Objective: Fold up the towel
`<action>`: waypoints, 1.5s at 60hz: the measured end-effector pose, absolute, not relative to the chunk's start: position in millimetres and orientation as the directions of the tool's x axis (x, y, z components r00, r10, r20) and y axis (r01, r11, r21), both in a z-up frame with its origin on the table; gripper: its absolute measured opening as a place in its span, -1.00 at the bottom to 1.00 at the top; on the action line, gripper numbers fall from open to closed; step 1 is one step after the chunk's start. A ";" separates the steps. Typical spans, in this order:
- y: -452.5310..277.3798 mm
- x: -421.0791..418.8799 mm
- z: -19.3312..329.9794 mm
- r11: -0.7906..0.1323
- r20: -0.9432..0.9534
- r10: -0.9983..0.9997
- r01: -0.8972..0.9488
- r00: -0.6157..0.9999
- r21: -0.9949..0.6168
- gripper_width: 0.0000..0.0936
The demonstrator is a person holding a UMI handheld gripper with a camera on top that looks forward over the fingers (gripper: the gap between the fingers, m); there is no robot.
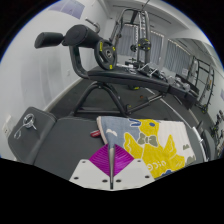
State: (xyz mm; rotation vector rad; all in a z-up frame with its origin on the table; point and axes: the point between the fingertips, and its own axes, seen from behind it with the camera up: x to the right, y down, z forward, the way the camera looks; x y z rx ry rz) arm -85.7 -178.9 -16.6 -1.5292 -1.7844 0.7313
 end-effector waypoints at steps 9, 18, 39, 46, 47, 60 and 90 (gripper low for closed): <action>-212.6 -79.5 41.5 0.048 -0.011 0.995 0.566 -0.101 -0.823 -0.97; -187.6 -86.1 112.9 -0.109 -0.156 0.986 0.504 -0.051 -0.857 -0.97; -2.1 -95.4 77.6 -0.082 -0.005 0.989 0.521 0.147 -0.850 -0.96; 19.6 -91.5 34.3 -0.063 0.029 0.988 0.560 0.154 -0.826 -0.95; 21.3 -90.4 28.6 -0.059 0.036 0.987 0.567 0.154 -0.822 -0.95; 26.5 -87.2 11.0 -0.017 0.066 0.990 0.577 0.122 -0.817 -0.64; -22.5 135.1 188.5 -0.012 0.047 0.993 0.496 0.106 -0.868 0.83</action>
